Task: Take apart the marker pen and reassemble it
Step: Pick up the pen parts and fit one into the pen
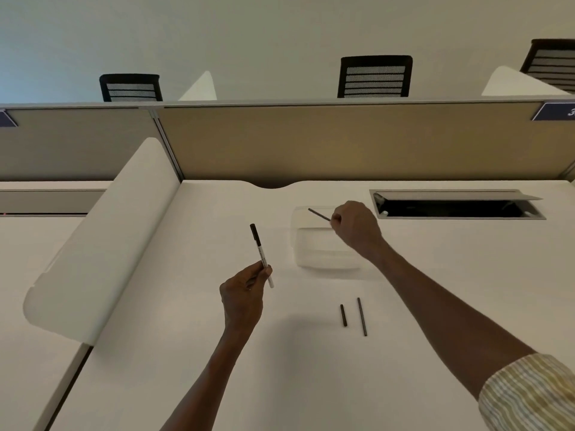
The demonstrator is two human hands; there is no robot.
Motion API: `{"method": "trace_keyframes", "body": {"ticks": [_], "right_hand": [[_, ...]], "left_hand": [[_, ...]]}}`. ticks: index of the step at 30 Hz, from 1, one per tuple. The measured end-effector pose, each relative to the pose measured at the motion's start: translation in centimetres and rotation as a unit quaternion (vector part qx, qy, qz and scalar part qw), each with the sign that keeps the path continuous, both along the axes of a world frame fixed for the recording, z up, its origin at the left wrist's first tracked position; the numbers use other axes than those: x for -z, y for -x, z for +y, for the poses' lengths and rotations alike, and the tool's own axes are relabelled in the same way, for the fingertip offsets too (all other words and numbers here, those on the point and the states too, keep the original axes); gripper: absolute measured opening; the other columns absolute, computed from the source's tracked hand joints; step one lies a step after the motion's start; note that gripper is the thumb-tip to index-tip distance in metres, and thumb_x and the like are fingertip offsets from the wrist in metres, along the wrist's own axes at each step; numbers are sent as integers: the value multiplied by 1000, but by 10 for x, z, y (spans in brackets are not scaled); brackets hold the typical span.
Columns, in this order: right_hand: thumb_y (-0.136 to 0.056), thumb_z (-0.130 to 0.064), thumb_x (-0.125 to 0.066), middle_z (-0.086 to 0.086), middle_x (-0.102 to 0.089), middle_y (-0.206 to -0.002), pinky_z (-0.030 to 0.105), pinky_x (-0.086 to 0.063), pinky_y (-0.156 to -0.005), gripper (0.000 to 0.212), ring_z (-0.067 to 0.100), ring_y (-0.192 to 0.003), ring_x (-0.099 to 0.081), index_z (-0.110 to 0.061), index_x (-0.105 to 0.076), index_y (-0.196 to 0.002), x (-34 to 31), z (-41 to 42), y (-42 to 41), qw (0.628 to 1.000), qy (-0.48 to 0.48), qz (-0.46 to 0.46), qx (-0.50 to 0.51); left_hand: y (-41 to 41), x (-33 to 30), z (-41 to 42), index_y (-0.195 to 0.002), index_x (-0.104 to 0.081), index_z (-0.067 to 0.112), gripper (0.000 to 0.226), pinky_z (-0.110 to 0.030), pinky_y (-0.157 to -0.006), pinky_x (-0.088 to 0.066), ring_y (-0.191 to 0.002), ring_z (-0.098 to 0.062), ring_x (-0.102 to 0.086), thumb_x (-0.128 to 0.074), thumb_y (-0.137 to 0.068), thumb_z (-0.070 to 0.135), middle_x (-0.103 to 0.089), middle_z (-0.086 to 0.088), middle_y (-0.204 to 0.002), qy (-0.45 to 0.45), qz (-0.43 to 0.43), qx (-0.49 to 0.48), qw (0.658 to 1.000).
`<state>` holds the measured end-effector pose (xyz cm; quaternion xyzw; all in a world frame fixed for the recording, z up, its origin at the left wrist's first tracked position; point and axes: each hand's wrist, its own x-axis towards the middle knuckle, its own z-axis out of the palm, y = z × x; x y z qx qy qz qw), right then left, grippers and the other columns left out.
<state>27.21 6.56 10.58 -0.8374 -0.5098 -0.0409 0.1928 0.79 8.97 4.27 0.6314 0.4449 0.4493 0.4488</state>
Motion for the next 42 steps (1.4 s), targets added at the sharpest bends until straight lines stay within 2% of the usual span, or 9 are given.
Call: {"method": "trace_keyframes", "body": {"ticks": [9, 12, 15, 18, 23, 29, 35, 39, 42], "right_hand": [[-87, -3, -53, 11, -68, -95, 34, -53, -71, 16, 29, -86, -65, -4, -68, -92, 44, 30, -36, 977, 204, -5, -55], [-86, -1, -56, 13, -68, -95, 35, -55, -71, 15, 30, -84, -66, -4, -68, -93, 56, 40, -39, 971, 229, -12, -69], [-88, 0, -54, 12, -66, -99, 34, -51, -72, 16, 32, -91, -65, -5, -67, -96, 67, 45, -40, 966, 244, -29, -83], [-85, 5, -52, 12, -62, -90, 32, -46, -67, 16, 33, -84, -63, -7, -63, -80, 75, 47, -43, 964, 253, -31, -79], [-87, -2, -55, 7, -68, -102, 30, -51, -72, 21, 28, -91, -65, -9, -72, -97, 73, 47, -51, 979, 188, 65, -50], [-84, -6, -60, 5, -75, -85, 33, -51, -75, 16, 21, -82, -66, -7, -75, -82, 41, 20, -15, 983, 0, 171, -60], [-92, -31, -62, -10, -76, -96, 7, -42, -69, 19, -6, -73, -60, -20, -77, -96, 42, -33, 74, 935, -16, 334, -116], [-93, -37, -59, 0, -75, -95, 30, -50, -70, 21, 12, -78, -63, -28, -76, -103, 43, -56, 106, 896, -21, 419, -142], [-90, -30, -65, 0, -73, -84, 29, -51, -65, 17, 7, -70, -59, -30, -77, -103, 39, -65, 118, 873, -47, 465, -141]], "left_hand": [[-11, 1, 10, -96, -79, 20, 14, -6, -64, -47, -67, 2, -67, -75, -85, 12, -74, 23, -74, 7, 9, -11, 1000], [-14, 3, 11, -97, -78, 17, 14, -5, -69, -48, -79, 6, -70, -75, -85, 11, -74, 26, -82, 22, 5, -15, 1000], [-17, 5, 10, -96, -79, 19, 14, -4, -64, -47, -75, 8, -69, -75, -85, 11, -73, 30, -79, 23, 21, -16, 999], [-20, 6, 11, -95, -79, 19, 15, -4, -65, -47, -77, 8, -70, -76, -84, 10, -73, 31, -80, 24, 21, -19, 999], [-25, 5, 8, -97, -78, 18, 15, -5, -67, -47, -79, 6, -70, -75, -85, 9, -74, 28, -82, 37, 9, -15, 999], [-27, -5, 0, -98, -79, 11, 14, -18, -81, -54, -89, -2, -72, -75, -85, 11, -79, 7, -90, 100, -39, -16, 994], [-24, -16, -12, -92, -79, 22, 9, -32, -84, -56, -86, -9, -73, -76, -84, 18, -79, 7, -87, 139, -66, -14, 988], [-20, -27, -23, -88, -79, 28, 9, -41, -87, -57, -86, -16, -73, -77, -84, 20, -79, 5, -86, 133, -71, -5, 989], [-15, -33, -29, -89, -80, 26, 9, -46, -89, -57, -87, -18, -73, -76, -84, 18, -79, 3, -86, 126, -79, -1, 989]]}}
